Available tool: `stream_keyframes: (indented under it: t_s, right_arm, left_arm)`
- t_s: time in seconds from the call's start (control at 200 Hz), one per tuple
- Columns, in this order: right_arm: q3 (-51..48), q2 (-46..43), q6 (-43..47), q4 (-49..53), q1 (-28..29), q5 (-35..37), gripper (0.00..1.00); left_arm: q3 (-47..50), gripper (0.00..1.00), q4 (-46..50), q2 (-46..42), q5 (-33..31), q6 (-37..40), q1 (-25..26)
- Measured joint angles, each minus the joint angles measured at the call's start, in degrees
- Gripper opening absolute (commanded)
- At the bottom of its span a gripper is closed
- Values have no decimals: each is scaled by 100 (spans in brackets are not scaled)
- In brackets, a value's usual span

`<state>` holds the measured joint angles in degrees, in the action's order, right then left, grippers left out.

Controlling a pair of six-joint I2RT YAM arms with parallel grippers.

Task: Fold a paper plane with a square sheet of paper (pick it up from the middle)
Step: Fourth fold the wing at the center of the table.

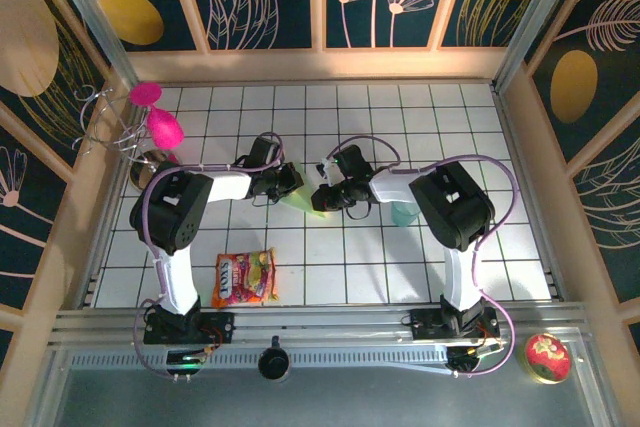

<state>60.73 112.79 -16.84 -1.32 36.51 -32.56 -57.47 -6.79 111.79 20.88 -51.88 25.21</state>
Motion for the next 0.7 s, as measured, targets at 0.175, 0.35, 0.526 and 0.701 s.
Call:
stream_keyframes:
  t_s: [0.175,0.35,0.526,0.701]
  right_arm:
    - [-140,-96,315,24,-22,-44,3]
    - [-651,-562,479,197,-22,50,2]
    - [-852,-946,428,514,-20,409,3]
    - [-820,-1224,66,275,-9,693,3]
  left_arm:
    - [-31,5,15,17,-4,17,0]
    - [-31,5,17,17,-7,22,0]
    - [-31,5,-28,17,-17,66,0]
    - [-31,6,-31,7,-15,87,0]
